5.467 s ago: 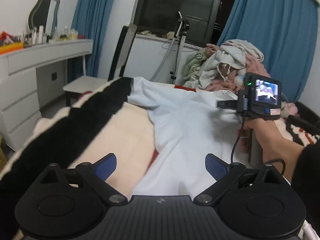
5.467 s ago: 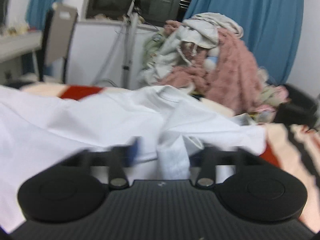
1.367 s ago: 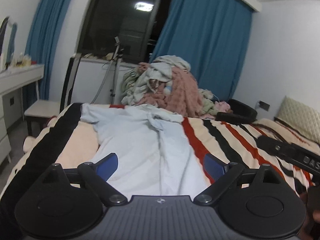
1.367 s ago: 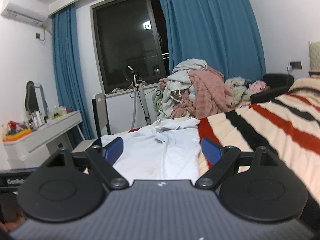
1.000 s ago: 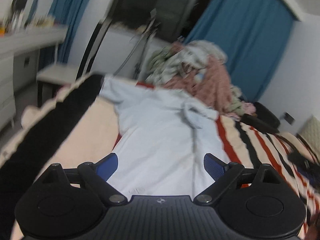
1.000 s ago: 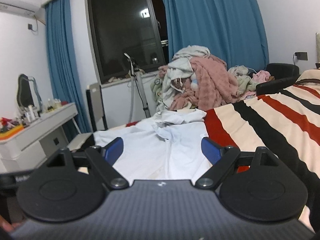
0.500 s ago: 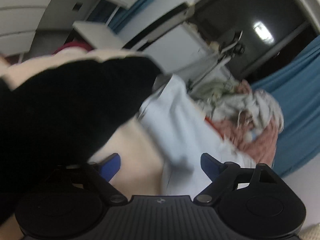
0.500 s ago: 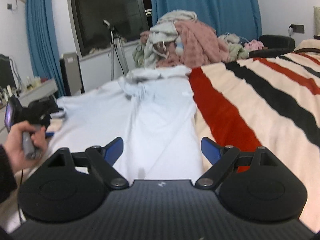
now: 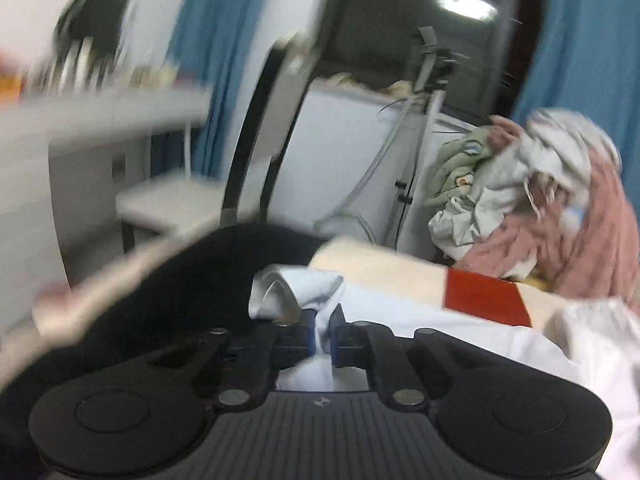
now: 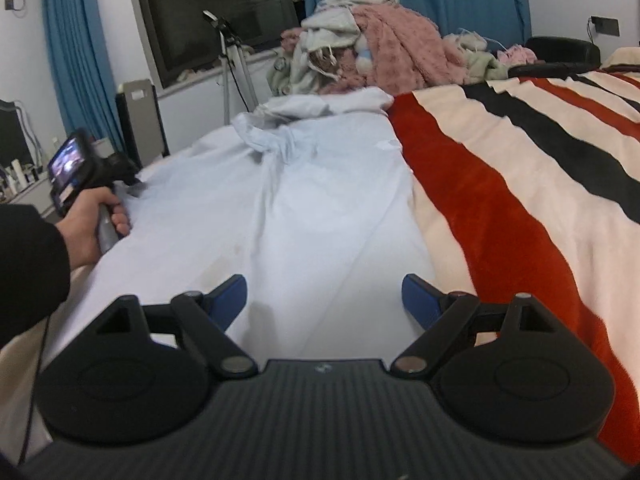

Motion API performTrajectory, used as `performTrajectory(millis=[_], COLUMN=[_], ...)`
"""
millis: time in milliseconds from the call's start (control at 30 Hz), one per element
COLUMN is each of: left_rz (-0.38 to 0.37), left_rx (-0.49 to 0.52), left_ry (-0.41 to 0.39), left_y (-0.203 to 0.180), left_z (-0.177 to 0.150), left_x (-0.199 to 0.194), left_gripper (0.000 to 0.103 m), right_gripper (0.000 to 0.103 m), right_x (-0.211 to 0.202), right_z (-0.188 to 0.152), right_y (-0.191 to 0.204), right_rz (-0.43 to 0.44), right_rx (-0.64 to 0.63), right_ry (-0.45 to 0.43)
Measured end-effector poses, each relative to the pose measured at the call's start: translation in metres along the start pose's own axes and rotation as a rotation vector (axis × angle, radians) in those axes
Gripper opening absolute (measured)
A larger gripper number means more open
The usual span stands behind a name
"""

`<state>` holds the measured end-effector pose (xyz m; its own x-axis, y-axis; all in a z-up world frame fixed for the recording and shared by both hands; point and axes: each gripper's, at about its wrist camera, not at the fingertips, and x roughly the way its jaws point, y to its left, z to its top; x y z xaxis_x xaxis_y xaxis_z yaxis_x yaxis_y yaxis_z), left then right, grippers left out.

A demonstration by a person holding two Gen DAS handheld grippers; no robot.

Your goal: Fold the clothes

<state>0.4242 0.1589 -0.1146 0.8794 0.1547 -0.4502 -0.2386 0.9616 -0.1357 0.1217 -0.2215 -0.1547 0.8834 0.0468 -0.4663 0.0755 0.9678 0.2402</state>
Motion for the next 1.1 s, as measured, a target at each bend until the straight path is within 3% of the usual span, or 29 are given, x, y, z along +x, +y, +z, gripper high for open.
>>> performTrajectory(millis=[167, 333, 467, 600, 700, 767, 867, 1100], left_rz=[-0.015, -0.101, -0.192, -0.209, -0.263, -0.304, -0.330, -0.426], left_rx=[0.207, 0.309, 0.440, 0.488, 0.499, 0.487, 0.445, 0.341], left_ry=[-0.084, -0.180, -0.214, -0.173, -0.047, 0.010, -0.023, -0.014], left_y=[-0.074, -0.206, -0.328, -0.419, -0.453, -0.468, -0.464, -0.389], left_z=[0.033, 0.043, 0.019, -0.021, -0.054, -0.072, -0.077, -0.059], left_x=[-0.050, -0.099, -0.121, -0.114, -0.096, -0.089, -0.101, -0.171], left_gripper=[0.006, 0.006, 0.006, 0.006, 0.016, 0.056, 0.075, 0.078], right_gripper=[0.086, 0.086, 0.086, 0.086, 0.086, 0.086, 0.086, 0.086], right_x=[-0.012, -0.029, -0.036, -0.034, -0.026, -0.021, -0.014, -0.026], right_z=[0.010, 0.020, 0.025, 0.024, 0.021, 0.020, 0.019, 0.022], right_y=[-0.002, -0.018, -0.035, -0.053, -0.063, -0.070, -0.079, -0.083], right_rz=[0.008, -0.026, -0.051, -0.087, -0.118, -0.131, -0.134, -0.120], right_rx=[0.008, 0.053, 0.091, 0.124, 0.115, 0.109, 0.125, 0.128], right_ry=[-0.038, -0.085, -0.118, -0.125, -0.129, -0.132, -0.128, -0.164])
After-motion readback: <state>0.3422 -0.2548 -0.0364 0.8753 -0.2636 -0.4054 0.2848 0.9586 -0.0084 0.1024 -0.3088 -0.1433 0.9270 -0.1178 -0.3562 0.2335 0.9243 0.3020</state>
